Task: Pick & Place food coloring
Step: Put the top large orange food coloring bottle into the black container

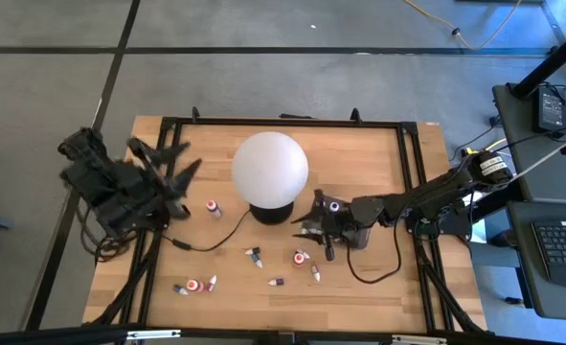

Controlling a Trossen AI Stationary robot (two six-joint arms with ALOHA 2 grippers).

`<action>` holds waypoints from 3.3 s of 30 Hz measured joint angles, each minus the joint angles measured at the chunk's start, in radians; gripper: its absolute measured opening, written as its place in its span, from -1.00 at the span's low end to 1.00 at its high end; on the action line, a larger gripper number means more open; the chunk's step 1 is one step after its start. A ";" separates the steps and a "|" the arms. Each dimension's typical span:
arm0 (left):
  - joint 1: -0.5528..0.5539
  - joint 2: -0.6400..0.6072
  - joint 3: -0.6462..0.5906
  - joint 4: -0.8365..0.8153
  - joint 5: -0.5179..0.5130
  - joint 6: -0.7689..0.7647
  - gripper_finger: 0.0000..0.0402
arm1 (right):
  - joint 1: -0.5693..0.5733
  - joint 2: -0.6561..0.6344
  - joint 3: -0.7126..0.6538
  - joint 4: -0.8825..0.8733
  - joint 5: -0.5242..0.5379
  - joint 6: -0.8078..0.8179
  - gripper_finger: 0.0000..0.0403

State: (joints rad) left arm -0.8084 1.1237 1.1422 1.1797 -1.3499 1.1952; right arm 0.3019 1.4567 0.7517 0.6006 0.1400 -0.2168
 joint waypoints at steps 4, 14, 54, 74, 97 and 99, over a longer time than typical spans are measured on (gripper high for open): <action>0.013 -0.009 0.178 -0.044 -0.105 0.095 -0.02 | -0.020 0.000 0.005 0.000 0.001 0.026 -0.25; 0.088 -0.074 0.270 -0.180 -0.120 0.118 -0.02 | -0.038 0.001 0.005 -0.015 0.000 0.071 -0.25; 0.132 -0.098 0.011 -1.053 1.105 -0.489 -0.02 | -0.038 0.008 0.004 -0.113 -0.001 0.103 -0.25; 0.228 -0.198 0.009 -1.623 1.343 -0.958 -0.02 | -0.038 0.008 0.004 -0.154 -0.063 0.201 -0.25; 0.228 -0.611 -0.480 -1.274 1.312 -0.881 -0.02 | -0.024 0.008 0.003 -0.186 -0.063 0.287 0.40; 0.228 -0.613 -0.480 -1.280 1.297 -0.887 -0.02 | -0.024 0.008 0.003 -0.185 -0.070 0.280 0.47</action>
State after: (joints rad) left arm -0.5804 0.5110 0.6617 -0.1005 -0.0534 0.3081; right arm 0.2783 1.4643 0.7547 0.4152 0.0704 0.0634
